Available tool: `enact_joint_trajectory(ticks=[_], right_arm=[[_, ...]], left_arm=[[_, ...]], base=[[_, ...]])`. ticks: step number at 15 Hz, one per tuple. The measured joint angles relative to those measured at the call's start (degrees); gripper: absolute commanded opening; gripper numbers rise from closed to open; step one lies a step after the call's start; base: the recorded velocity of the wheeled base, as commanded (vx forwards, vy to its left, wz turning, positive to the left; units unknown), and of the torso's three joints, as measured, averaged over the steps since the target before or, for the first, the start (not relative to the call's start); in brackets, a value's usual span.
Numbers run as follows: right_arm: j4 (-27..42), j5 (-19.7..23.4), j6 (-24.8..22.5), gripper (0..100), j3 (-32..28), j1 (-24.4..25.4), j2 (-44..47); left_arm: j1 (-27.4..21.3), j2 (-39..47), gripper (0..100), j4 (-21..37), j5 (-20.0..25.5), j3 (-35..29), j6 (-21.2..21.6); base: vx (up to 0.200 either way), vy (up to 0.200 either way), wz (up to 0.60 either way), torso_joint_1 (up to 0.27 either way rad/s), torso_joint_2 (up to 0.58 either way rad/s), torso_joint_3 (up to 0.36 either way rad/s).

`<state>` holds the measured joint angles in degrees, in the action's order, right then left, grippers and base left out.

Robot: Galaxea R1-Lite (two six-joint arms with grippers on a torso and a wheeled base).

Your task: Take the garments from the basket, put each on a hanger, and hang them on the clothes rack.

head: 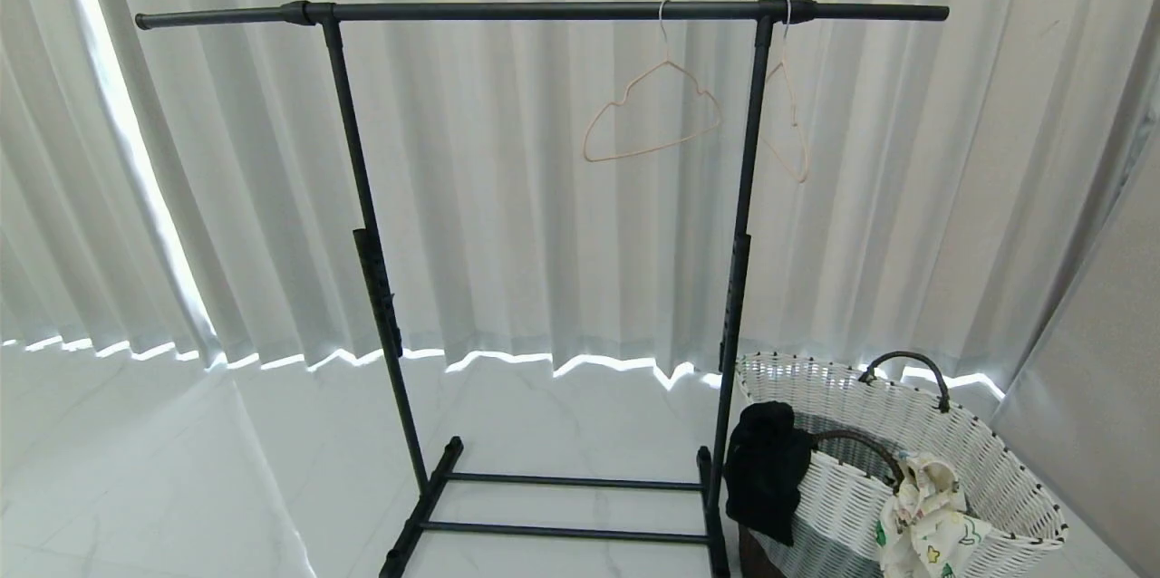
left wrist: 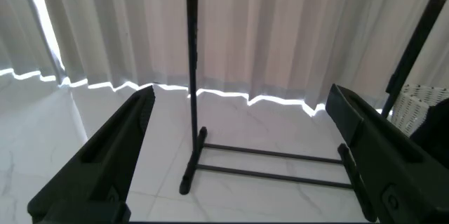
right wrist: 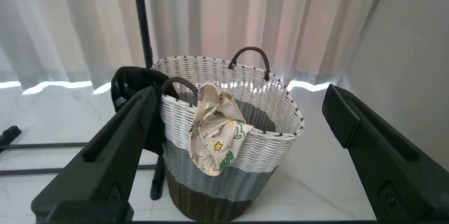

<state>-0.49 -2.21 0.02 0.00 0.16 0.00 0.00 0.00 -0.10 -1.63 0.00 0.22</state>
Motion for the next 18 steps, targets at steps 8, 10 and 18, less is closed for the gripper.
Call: enact_joint_trajectory(ticks=[8,10,18], right_arm=[[0.0,0.1,0.4,100,0.0,0.0,0.0],[0.0,0.2,-0.1,100,0.0,0.0,0.0],[1.0,5.0,-1.2,100,-9.8,1.9,4.6]], left_arm=[[0.0,0.0,100,0.0,0.0,0.0,0.0],[0.0,0.0,100,0.0,0.0,0.0,0.1],[0.0,0.0,100,0.0,0.0,0.0,0.0]], base=[[0.125,0.0,0.0,0.0,0.0,0.001],[0.0,0.0,0.0,0.0,0.0,0.0],[0.0,0.0,0.0,0.0,0.0,0.0]])
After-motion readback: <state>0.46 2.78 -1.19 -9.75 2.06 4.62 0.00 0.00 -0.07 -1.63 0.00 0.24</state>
